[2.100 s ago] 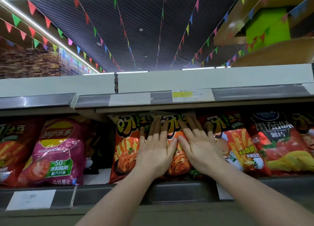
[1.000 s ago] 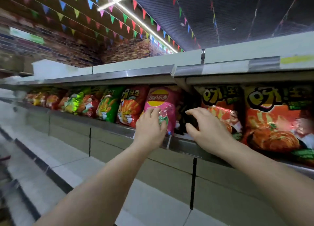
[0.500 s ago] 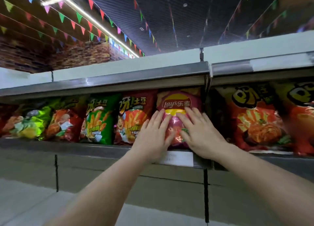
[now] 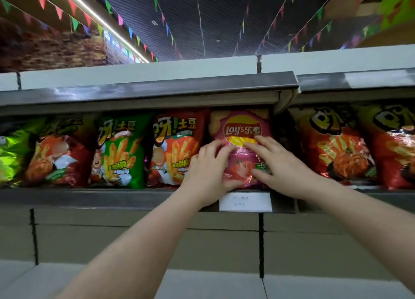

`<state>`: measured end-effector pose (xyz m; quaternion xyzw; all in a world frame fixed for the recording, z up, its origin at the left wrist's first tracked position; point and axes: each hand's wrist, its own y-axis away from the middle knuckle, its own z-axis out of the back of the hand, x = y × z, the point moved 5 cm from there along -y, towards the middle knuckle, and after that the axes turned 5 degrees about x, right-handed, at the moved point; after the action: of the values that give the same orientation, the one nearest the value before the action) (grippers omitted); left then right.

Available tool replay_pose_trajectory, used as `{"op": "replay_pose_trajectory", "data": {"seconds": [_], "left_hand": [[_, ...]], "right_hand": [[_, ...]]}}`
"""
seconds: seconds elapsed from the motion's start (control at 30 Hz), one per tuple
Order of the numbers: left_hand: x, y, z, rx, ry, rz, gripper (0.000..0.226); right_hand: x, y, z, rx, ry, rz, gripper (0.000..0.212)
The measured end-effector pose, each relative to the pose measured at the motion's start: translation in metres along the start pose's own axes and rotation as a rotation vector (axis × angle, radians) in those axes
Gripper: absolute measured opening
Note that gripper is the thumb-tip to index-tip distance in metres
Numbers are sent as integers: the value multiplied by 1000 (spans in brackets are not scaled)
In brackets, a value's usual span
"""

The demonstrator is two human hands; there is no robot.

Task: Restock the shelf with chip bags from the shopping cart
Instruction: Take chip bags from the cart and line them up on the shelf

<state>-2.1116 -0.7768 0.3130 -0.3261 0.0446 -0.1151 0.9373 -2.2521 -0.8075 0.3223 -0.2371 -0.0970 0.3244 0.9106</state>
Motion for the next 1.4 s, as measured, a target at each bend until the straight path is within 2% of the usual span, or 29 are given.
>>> {"op": "replay_pose_trajectory", "data": {"seconds": [0.1,0.2,0.3,0.37,0.47,0.6,0.67,0.8,0.87,0.93,1.07,1.2,1.27,1.4], "left_hand": [[20,9,16,-110,27,32,66],[52,14,33,-266,-41,234,64],[79,15,28,-180,60,481,83],[85,15,19,-137,178,535,90],[85,19,14,-158,221,506,88],[85,26,16,-128,155,462,88],[85,27,13,-119,66,451,87],[71,14,19,-239,-114,271,93],[68,4,15,-155,-175,237,95],[69,1,6,-77,-210,256,95],[71,1,-2,-15,-266,276,82],[69,-1,3,72,-235,268,72],[69,0,9,79,-164,253,72],[64,14,29,-93,-51,180,75]], "right_hand": [[12,-2,12,-43,-13,-39,65],[36,-12,13,-114,72,-1,61],[65,-26,5,-131,147,64,60],[80,-35,-3,-116,157,76,61],[86,-40,-11,-129,157,73,60],[75,-39,-19,-150,169,55,57],[73,-39,-22,-225,222,69,52],[58,-40,-14,-276,257,-66,68],[46,-39,-14,-184,259,-183,78],[35,-40,-19,-118,286,-237,78],[36,-42,-23,-116,312,-243,89],[38,-41,-21,-79,287,-247,65],[39,-40,-16,-43,231,-242,63],[51,-33,-5,-124,76,-215,63]]}}
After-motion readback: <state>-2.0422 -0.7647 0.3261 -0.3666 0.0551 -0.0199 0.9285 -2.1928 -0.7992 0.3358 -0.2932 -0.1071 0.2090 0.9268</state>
